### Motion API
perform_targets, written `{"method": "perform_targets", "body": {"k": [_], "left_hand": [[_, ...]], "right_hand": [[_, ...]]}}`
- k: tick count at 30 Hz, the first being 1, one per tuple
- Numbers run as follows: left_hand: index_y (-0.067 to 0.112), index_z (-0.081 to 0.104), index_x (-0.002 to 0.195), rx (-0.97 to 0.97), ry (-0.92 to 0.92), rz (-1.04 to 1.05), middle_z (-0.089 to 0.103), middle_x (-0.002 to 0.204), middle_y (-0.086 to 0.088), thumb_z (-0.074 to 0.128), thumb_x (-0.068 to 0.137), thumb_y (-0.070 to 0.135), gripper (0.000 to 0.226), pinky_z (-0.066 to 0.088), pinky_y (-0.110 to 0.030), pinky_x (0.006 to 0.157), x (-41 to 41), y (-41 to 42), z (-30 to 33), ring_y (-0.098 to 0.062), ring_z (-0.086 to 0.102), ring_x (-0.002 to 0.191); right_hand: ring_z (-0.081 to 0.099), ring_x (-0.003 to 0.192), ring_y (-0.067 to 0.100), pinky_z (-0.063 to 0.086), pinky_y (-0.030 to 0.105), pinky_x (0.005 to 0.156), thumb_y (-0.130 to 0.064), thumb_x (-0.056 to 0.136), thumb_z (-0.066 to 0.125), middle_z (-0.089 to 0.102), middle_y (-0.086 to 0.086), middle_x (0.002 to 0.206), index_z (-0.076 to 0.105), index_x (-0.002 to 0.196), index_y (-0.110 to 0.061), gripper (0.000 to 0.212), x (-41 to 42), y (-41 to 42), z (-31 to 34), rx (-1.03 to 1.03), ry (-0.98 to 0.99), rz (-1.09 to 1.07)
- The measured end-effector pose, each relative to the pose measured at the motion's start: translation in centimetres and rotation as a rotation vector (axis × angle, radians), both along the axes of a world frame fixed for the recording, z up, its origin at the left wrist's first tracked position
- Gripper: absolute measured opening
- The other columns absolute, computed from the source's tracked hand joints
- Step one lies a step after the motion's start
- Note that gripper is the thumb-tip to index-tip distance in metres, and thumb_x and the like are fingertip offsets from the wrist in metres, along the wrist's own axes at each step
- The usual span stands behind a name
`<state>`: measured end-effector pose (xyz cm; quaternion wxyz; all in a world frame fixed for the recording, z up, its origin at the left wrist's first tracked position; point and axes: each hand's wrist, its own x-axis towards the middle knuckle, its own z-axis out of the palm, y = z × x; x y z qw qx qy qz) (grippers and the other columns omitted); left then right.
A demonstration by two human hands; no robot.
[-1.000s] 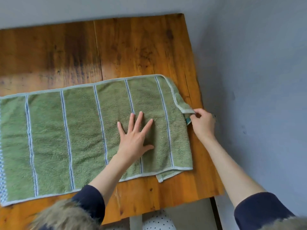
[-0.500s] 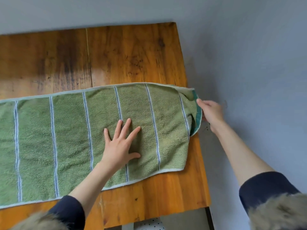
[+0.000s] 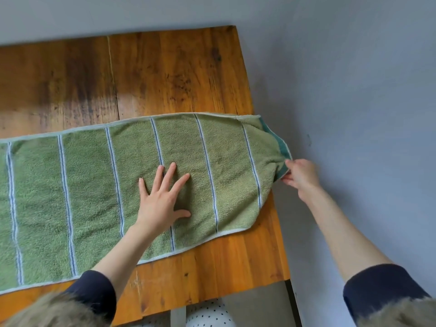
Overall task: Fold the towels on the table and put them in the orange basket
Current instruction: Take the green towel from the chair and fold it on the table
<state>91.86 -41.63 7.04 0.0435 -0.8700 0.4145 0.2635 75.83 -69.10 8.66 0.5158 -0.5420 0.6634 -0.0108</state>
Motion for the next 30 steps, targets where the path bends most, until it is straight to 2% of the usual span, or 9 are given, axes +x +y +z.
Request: {"method": "perform_targets", "body": {"k": [3, 5, 8, 11, 15, 18, 24, 27, 30], "left_hand": [[0.037, 0.001, 0.148, 0.023, -0.003, 0.002, -0.018, 0.157, 0.000, 0.064, 0.074, 0.059, 0.099, 0.000, -0.064, 0.110, -0.3, -0.3, 0.3, -0.026, -0.017, 0.144], [0.034, 0.000, 0.148, 0.044, -0.004, 0.015, -0.018, 0.157, -0.002, 0.064, 0.078, 0.054, 0.097, 0.000, -0.063, 0.110, -0.5, -0.6, 0.6, -0.028, -0.016, 0.144], [0.027, 0.010, 0.149, -0.013, 0.038, 0.086, -0.010, 0.158, -0.007, 0.059, 0.087, 0.039, 0.080, -0.002, -0.060, 0.111, -1.8, -1.8, 1.4, -0.027, -0.013, 0.145], [0.018, 0.039, 0.139, -0.317, 0.145, 0.199, 0.028, 0.152, -0.008, 0.055, 0.091, 0.025, 0.051, 0.014, -0.045, 0.116, -4.4, -3.4, 2.5, -0.023, 0.018, 0.142], [0.019, 0.059, 0.115, -0.556, 0.534, 0.394, 0.062, 0.111, 0.006, 0.059, 0.090, 0.032, 0.028, 0.043, -0.018, 0.090, -8.2, -6.5, 4.2, -0.005, 0.055, 0.101], [0.024, 0.061, 0.105, -0.550, 0.696, 0.573, 0.064, 0.090, 0.014, 0.065, 0.084, 0.038, 0.026, 0.041, -0.004, 0.066, -9.5, -8.8, 4.5, 0.004, 0.056, 0.079], [0.022, 0.061, 0.083, -0.606, 0.683, 0.846, 0.062, 0.076, 0.014, 0.063, 0.084, 0.041, 0.019, 0.040, -0.009, 0.058, -9.3, -10.7, 4.3, 0.001, 0.056, 0.071], [0.021, 0.057, 0.078, -0.636, 0.643, 0.923, 0.060, 0.074, 0.011, 0.058, 0.089, 0.036, 0.019, 0.040, -0.018, 0.060, -8.6, -10.9, 4.4, -0.006, 0.056, 0.070], [0.016, 0.060, 0.083, -0.616, 0.675, 1.000, 0.063, 0.077, 0.004, 0.055, 0.088, 0.025, 0.012, 0.041, -0.027, 0.066, -8.0, -10.4, 4.5, -0.013, 0.055, 0.074]], "right_hand": [[0.064, 0.092, 0.031, 0.053, 0.049, 0.083, -0.020, 0.092, 0.055, 0.067, 0.013, 0.095, 0.062, 0.075, -0.016, 0.019, -0.1, -1.2, 0.8, -0.169, -0.003, 0.062], [0.063, 0.093, 0.029, 0.051, 0.049, 0.086, -0.023, 0.092, 0.054, 0.067, 0.012, 0.099, 0.063, 0.084, -0.013, 0.016, -0.1, -0.9, 1.3, -0.250, 0.019, 0.178], [0.066, 0.066, 0.022, 0.055, 0.038, 0.063, -0.025, 0.096, 0.049, 0.067, 0.013, 0.089, 0.056, 0.086, -0.013, 0.017, -0.4, 0.0, 1.8, -0.276, 0.057, 0.382], [0.067, 0.055, 0.013, 0.055, 0.027, 0.046, -0.022, 0.097, 0.047, 0.062, 0.009, 0.085, 0.048, 0.081, -0.015, 0.018, -0.3, 1.0, 2.4, -0.175, 0.033, 0.447], [0.072, 0.066, 0.024, 0.056, 0.026, 0.052, -0.017, 0.097, 0.047, 0.065, 0.018, 0.091, 0.052, 0.092, -0.006, 0.013, 1.1, 2.1, 3.9, 0.152, -0.188, 0.228], [0.072, 0.067, 0.022, 0.056, 0.025, 0.053, -0.016, 0.095, 0.050, 0.069, 0.017, 0.086, 0.057, 0.088, -0.003, 0.016, 2.6, 2.8, 4.7, 0.246, -0.213, 0.264], [0.055, 0.069, 0.019, 0.044, 0.033, 0.068, -0.028, 0.086, 0.060, 0.063, 0.017, 0.074, 0.067, 0.079, 0.008, 0.037, 4.7, 3.7, 5.3, -0.042, -0.032, 0.713], [0.064, 0.084, 0.024, 0.049, 0.039, 0.079, -0.029, 0.086, 0.061, 0.071, 0.010, 0.083, 0.074, 0.079, -0.003, 0.030, 5.1, 4.0, 5.6, -0.074, -0.012, 0.774], [0.063, 0.083, 0.020, 0.047, 0.027, 0.068, -0.029, 0.087, 0.060, 0.071, 0.008, 0.091, 0.073, 0.088, -0.004, 0.028, 5.4, 4.0, 5.0, -0.060, -0.031, 0.697]]}}
